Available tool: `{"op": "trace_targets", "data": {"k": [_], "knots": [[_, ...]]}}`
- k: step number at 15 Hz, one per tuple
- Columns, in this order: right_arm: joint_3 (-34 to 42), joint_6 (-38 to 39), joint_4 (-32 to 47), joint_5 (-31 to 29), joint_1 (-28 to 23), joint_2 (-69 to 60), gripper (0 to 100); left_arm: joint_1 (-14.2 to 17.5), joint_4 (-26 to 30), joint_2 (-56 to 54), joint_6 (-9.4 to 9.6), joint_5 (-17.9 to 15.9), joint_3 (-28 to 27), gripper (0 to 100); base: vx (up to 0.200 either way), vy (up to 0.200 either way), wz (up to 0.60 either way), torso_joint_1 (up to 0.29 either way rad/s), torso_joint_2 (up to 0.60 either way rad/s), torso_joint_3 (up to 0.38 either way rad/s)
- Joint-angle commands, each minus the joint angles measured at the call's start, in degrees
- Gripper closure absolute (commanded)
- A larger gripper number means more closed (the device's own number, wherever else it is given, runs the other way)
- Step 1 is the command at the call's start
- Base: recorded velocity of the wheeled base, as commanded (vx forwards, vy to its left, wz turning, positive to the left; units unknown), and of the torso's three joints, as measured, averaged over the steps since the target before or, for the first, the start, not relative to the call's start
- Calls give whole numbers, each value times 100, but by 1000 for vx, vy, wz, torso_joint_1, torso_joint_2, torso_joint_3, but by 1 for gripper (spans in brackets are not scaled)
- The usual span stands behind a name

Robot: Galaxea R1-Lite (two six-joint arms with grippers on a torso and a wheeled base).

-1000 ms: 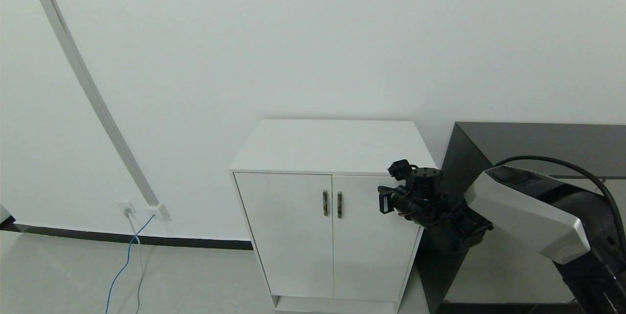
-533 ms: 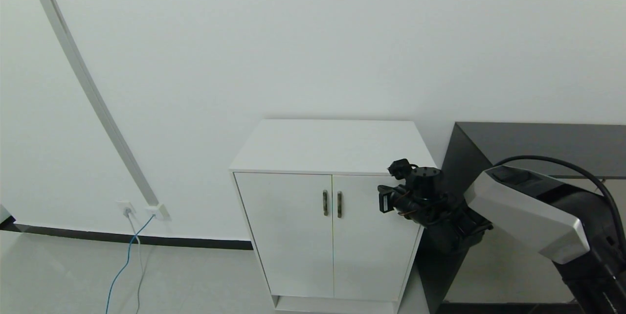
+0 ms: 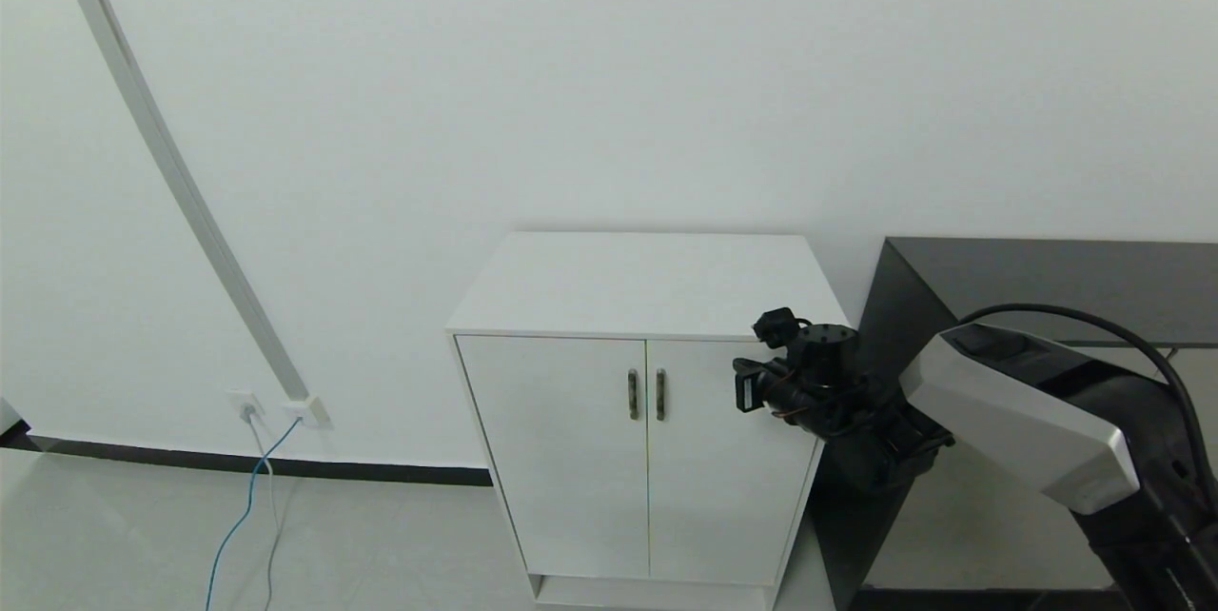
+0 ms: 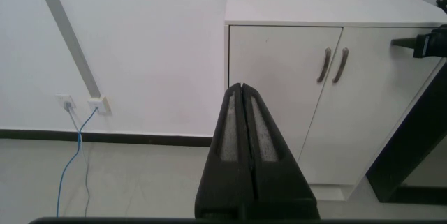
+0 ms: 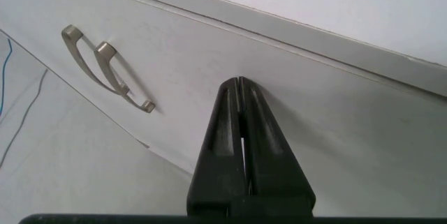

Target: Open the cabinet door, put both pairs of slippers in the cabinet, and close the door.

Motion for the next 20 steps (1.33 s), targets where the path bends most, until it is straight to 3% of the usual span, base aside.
{"op": "trace_targets", "data": {"k": [1,8,14,20], "knots": [[-55,-3,-8,-1,-2,66,100,2,-1,5,0,-7,0,100,0,0,0,0,0,0],[332,-3,-79,-62,25,-216,100,2,-1,5,0,-7,0,100,0,0,0,0,0,0],[2265,-3,-879,-440,51,-1411,100,2,-1,5,0,1,0,100,0,0,0,0,0,0],[4436,-3,-2153,-669,-828,-2316,100,2,-1,5,-9,1,0,100,0,0,0,0,0,0]]}}
